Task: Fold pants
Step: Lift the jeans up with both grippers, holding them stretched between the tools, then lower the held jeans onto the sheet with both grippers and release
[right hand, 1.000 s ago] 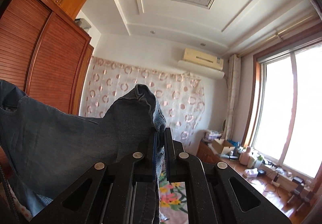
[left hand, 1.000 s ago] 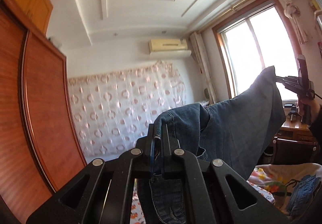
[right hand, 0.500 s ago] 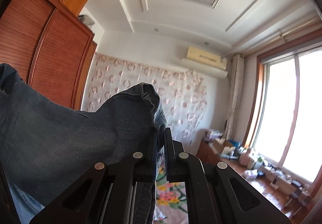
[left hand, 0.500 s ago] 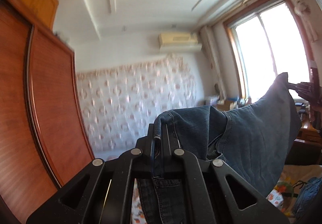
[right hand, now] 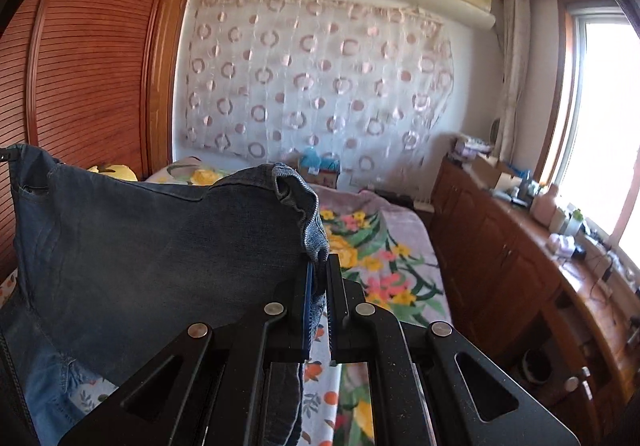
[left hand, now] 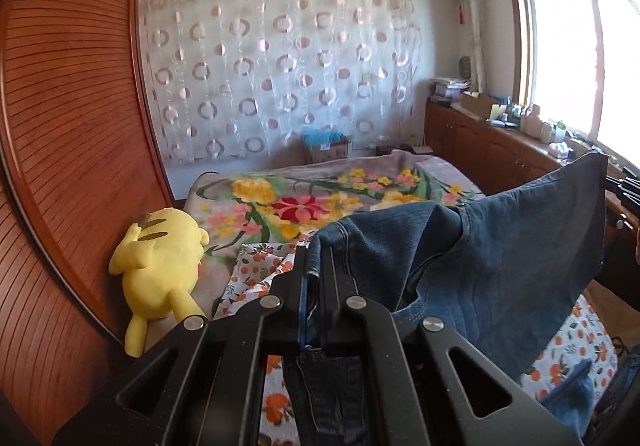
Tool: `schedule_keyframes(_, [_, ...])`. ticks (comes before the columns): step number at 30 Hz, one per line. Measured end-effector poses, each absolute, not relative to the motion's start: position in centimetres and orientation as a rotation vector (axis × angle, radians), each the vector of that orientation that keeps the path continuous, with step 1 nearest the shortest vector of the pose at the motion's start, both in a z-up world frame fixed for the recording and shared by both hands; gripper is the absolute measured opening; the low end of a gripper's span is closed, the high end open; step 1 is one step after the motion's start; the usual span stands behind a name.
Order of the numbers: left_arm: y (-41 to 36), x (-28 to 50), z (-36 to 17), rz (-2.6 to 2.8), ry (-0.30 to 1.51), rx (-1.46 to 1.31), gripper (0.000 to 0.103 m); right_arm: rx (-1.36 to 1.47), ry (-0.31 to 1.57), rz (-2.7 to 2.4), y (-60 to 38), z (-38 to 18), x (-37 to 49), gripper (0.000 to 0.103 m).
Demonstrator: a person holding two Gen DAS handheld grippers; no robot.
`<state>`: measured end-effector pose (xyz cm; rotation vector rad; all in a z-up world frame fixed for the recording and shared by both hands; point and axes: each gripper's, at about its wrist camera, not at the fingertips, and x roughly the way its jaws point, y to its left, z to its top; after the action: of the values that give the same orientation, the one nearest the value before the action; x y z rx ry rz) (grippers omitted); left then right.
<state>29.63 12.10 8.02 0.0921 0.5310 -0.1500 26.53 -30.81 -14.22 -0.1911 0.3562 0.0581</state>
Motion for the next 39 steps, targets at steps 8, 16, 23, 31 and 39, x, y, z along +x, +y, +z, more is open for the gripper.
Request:
schedule_keyframes(8, [11.8,36.6,2.1,-0.152,0.669,0.119,0.005,-0.172,0.476,0.061,-31.2,-13.7,36.1,0.006])
schedule_keyframes(16, [11.1,41.5,-3.9,-0.177,0.781,0.119,0.005,-0.173,0.612,0.048,-30.2,-11.9,44.3,0.006])
schedule_keyframes(23, [11.2,43.1,-6.4,-0.188,0.819,0.104,0.005,-0.164,0.664,0.037,-29.6,-12.3,48.1,0.006])
schedule_keyframes(31, [11.4,43.7,-9.5,-0.191,0.880,0.105,0.005,-0.174,0.707,0.036,-29.8,-14.2,46.1,0.006])
schedule_keyframes(39, [11.6,42.9,-8.8,-0.184,0.818,0.087,0.005,-0.158,0.652,0.019,-29.4,-13.8,45.3,0.006])
